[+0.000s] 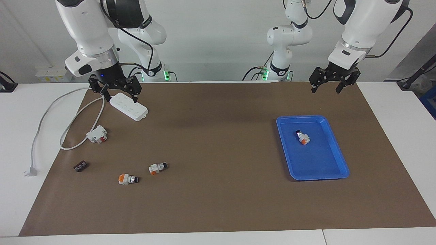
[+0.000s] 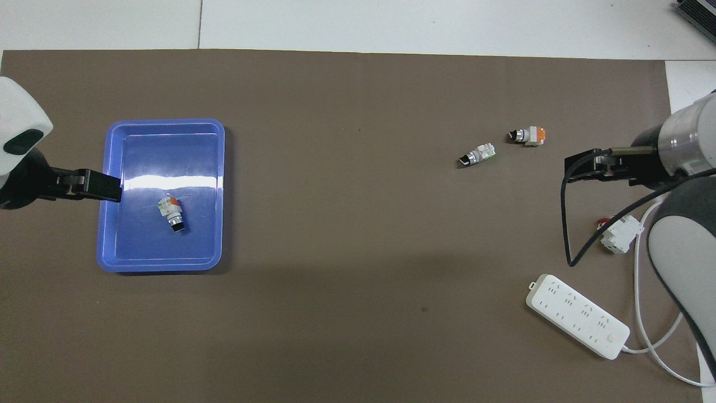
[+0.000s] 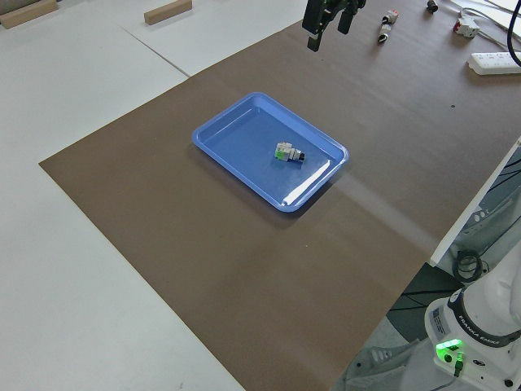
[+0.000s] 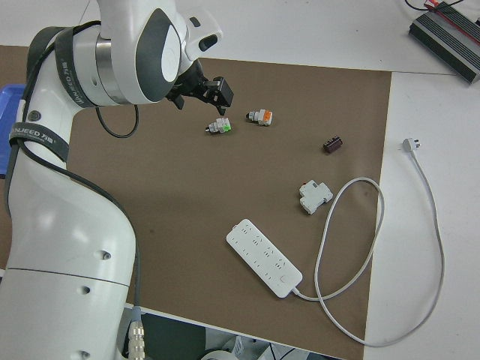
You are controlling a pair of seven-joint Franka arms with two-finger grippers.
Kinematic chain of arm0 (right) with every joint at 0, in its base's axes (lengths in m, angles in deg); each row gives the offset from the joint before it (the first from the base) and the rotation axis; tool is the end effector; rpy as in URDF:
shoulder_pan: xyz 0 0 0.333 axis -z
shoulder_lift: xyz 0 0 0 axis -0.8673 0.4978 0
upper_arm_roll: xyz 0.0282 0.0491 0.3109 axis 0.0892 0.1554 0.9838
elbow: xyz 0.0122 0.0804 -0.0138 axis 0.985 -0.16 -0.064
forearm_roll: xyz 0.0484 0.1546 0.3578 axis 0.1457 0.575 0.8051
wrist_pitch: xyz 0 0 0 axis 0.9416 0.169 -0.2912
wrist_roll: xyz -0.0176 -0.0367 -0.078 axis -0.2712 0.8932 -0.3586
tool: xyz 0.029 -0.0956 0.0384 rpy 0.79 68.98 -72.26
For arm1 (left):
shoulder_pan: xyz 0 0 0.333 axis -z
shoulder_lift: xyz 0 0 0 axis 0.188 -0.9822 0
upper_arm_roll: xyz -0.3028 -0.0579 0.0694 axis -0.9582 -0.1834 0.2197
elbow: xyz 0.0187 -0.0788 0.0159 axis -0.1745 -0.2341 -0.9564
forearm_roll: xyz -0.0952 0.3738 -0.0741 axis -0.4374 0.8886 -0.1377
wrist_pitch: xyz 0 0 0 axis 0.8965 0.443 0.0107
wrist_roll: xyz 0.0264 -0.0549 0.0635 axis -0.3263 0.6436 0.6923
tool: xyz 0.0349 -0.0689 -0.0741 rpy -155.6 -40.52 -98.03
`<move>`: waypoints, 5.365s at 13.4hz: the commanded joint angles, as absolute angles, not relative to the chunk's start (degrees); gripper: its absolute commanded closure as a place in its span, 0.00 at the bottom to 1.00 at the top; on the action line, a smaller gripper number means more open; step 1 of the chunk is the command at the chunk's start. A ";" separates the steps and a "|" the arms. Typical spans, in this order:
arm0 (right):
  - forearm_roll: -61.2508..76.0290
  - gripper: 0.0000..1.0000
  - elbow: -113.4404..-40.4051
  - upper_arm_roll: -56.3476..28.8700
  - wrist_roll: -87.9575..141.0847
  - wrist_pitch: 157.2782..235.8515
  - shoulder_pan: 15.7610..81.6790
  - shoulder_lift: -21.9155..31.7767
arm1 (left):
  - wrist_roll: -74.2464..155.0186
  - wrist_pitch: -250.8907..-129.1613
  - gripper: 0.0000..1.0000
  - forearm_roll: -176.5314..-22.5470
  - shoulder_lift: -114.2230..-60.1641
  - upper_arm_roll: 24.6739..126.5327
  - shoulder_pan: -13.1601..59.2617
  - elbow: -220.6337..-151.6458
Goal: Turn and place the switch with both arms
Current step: 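Raise the right gripper and move it toward the orange-ended connector, then lower the open right gripper over the orange-ended connector, then close the right gripper on the orange-ended connector and lift it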
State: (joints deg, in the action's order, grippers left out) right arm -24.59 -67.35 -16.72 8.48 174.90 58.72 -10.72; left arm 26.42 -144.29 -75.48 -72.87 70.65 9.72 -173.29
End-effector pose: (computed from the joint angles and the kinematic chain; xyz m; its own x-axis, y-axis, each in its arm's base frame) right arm 0.5579 0.0529 0.6045 0.9965 -0.0737 0.0396 -0.0745 -0.9971 0.0182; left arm 0.5294 -0.0686 0.6177 0.9956 -0.0927 0.0104 -0.0928 -0.9956 0.0098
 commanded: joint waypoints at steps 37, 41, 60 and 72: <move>-24.96 0.00 -41.11 0.67 110.57 189.80 78.42 35.64 | 25.82 -149.90 0.00 -76.42 -67.99 70.90 9.69 -181.62; -22.77 0.00 -43.04 1.12 115.59 193.30 80.97 36.35 | 25.82 -150.25 0.00 -76.42 -67.99 70.81 9.52 -182.06; -9.75 0.23 -62.19 1.65 127.20 204.12 87.04 30.28 | 25.65 -150.61 0.00 -76.42 -67.99 70.81 9.69 -181.97; -1.33 1.00 -62.29 1.74 127.46 203.60 86.69 29.76 | 25.65 -150.78 0.01 -78.69 -67.47 70.81 10.13 -183.20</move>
